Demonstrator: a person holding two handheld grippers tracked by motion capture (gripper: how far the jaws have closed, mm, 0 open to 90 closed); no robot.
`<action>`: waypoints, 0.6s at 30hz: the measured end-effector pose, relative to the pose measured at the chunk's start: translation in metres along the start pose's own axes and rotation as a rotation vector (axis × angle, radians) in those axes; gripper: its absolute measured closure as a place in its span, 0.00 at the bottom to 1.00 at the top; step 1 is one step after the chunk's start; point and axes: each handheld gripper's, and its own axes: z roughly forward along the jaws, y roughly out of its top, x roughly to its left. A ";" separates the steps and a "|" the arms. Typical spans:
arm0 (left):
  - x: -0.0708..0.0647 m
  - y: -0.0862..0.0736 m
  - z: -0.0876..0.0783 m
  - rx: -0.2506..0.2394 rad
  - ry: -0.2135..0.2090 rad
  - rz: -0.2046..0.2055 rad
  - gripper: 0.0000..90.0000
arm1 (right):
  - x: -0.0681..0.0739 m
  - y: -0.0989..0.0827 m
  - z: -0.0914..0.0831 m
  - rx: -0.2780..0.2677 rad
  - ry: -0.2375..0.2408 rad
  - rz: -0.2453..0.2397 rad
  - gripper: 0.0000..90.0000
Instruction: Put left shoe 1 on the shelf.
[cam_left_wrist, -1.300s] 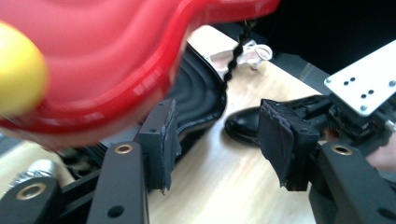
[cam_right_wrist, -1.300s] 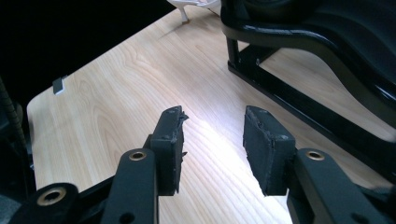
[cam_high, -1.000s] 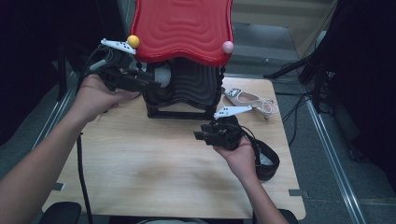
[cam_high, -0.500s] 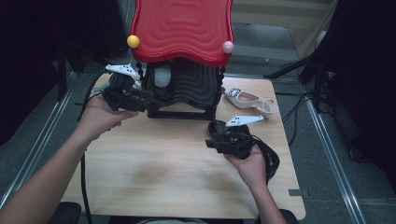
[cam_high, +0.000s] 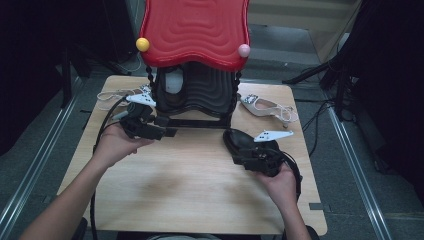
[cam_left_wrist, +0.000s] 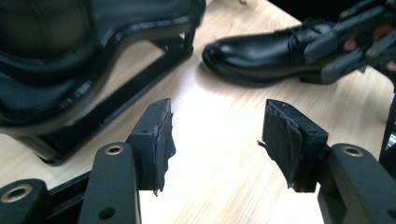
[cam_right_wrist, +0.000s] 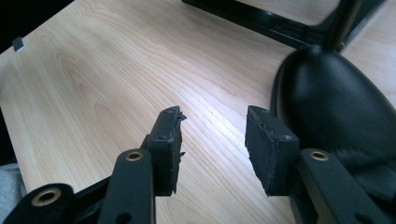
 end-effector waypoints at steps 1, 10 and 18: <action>0.000 -0.003 0.002 0.002 -0.004 -0.001 0.48 | -0.002 -0.002 -0.002 -0.001 -0.009 0.002 0.64; 0.001 -0.030 0.029 0.030 -0.029 -0.013 0.49 | -0.011 -0.016 -0.018 0.022 -0.076 0.033 0.66; -0.001 -0.037 0.040 0.044 -0.052 0.003 0.51 | -0.013 -0.025 -0.045 0.022 -0.145 0.051 0.68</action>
